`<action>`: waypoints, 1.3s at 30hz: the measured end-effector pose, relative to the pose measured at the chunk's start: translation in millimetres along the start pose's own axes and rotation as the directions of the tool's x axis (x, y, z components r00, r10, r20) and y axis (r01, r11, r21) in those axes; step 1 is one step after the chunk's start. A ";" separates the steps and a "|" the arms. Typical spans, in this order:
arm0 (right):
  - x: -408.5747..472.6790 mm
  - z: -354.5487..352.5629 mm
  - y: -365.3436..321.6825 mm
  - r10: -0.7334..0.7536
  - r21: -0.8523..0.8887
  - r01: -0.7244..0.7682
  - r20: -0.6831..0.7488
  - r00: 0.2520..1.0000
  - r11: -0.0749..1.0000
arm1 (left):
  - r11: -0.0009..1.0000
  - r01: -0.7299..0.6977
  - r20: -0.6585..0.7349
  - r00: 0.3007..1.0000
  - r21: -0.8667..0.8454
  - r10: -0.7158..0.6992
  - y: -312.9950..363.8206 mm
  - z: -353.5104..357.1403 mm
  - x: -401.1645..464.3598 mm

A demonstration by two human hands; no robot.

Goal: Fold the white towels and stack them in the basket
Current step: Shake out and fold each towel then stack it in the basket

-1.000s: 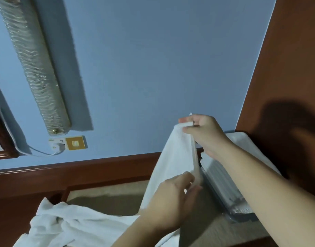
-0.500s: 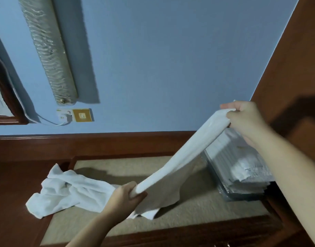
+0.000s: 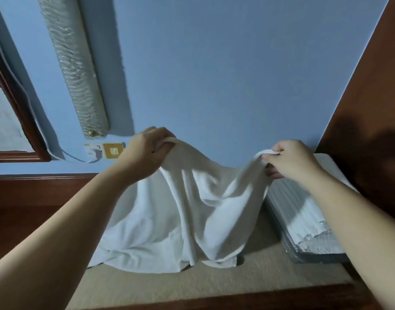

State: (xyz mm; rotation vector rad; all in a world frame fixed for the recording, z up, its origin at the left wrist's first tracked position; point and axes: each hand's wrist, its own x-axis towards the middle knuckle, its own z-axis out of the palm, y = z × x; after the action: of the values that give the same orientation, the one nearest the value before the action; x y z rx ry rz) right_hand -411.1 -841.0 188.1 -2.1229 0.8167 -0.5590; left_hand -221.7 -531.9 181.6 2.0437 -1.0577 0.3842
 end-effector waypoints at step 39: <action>-59.5 71.0 -74.1 -0.348 0.068 0.347 0.344 0.872 0.935 | 0.988 0.022 0.031 0.999 -0.151 -0.017 54.3 9.7 -2.5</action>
State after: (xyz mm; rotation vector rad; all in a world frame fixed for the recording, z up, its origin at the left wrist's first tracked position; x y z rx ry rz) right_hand -381.7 -726.5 197.1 -2.2912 0.2301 -0.3404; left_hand -266.9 -556.6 201.5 1.9285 -1.0519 0.2560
